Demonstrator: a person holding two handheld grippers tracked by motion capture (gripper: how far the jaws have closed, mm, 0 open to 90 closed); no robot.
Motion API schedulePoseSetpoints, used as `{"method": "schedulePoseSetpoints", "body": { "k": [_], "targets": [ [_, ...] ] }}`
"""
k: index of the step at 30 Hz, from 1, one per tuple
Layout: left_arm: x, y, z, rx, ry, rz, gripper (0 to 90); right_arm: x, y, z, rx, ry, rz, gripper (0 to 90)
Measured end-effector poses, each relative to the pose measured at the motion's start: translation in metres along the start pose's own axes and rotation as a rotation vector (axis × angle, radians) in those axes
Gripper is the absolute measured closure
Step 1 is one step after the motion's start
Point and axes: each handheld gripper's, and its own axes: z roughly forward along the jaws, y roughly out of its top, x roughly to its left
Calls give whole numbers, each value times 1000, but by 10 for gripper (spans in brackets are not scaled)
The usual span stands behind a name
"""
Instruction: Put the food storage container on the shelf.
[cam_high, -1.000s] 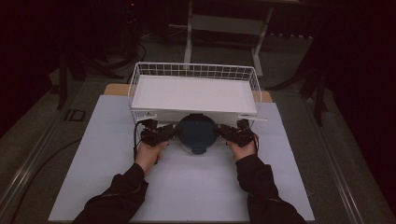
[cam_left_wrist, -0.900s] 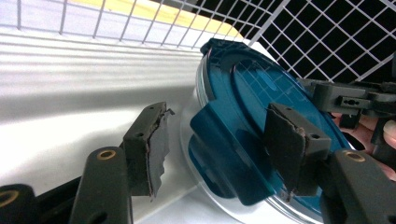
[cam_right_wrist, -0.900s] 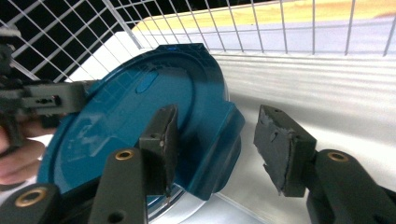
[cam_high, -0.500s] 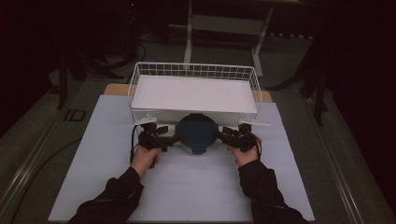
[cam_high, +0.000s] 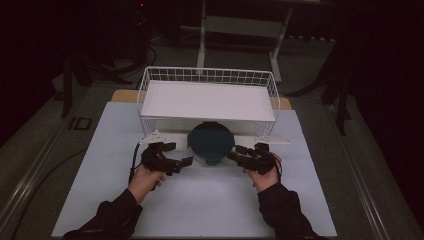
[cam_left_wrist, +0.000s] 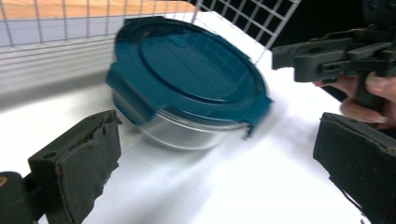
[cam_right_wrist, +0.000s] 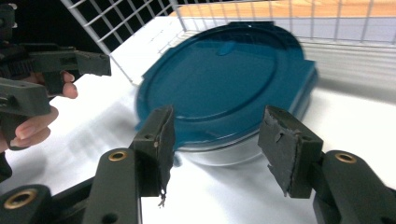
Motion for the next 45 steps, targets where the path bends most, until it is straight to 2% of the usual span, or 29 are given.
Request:
{"method": "schedulePoseSetpoints", "body": {
  "k": [3,5,7,11,13,15,17,18,20,22,25,29,35,37,39,42,45],
  "targets": [
    [-6,-3,-14,9,-9,2,3,12,-4,-3,20,31,-22,486],
    [-6,-3,-14,9,-9,2,3,14,-5,-3,22,31,-23,486],
    [-10,-6,-23,17,-21,8,3,22,-9,-3,35,33,-48,544],
    [-15,-9,-31,11,-40,9,3,28,-13,-2,42,41,-56,586],
    [-18,-10,-34,17,-38,21,3,30,-16,0,53,45,-57,649],
    [-21,-12,-39,18,-25,44,4,33,-18,4,74,28,-83,762],
    [-21,-12,-39,18,-25,44,4,34,-18,6,84,30,-86,762],
    [-22,-16,-44,15,-17,50,4,36,-19,10,102,39,-91,873],
    [-23,-18,-46,15,-13,52,4,36,-20,12,111,48,-92,899],
    [-24,-22,-48,25,4,74,4,38,-21,17,127,60,-100,900],
    [-25,-27,-52,28,13,80,4,41,-21,24,140,68,-114,900],
    [-26,-36,-57,27,26,86,4,41,-20,30,144,71,-99,900],
    [-29,-50,-62,39,49,108,4,39,-19,42,160,52,-105,900],
    [-29,-53,-63,39,51,108,4,38,-18,43,156,62,-100,900],
    [-28,-54,-64,34,55,105,4,40,-16,46,160,45,-120,900],
    [-26,-56,-65,28,59,101,4,40,-15,48,164,51,-119,900],
    [-26,-56,-65,21,62,105,4,35,-12,52,163,35,-109,900]
  ]
}}
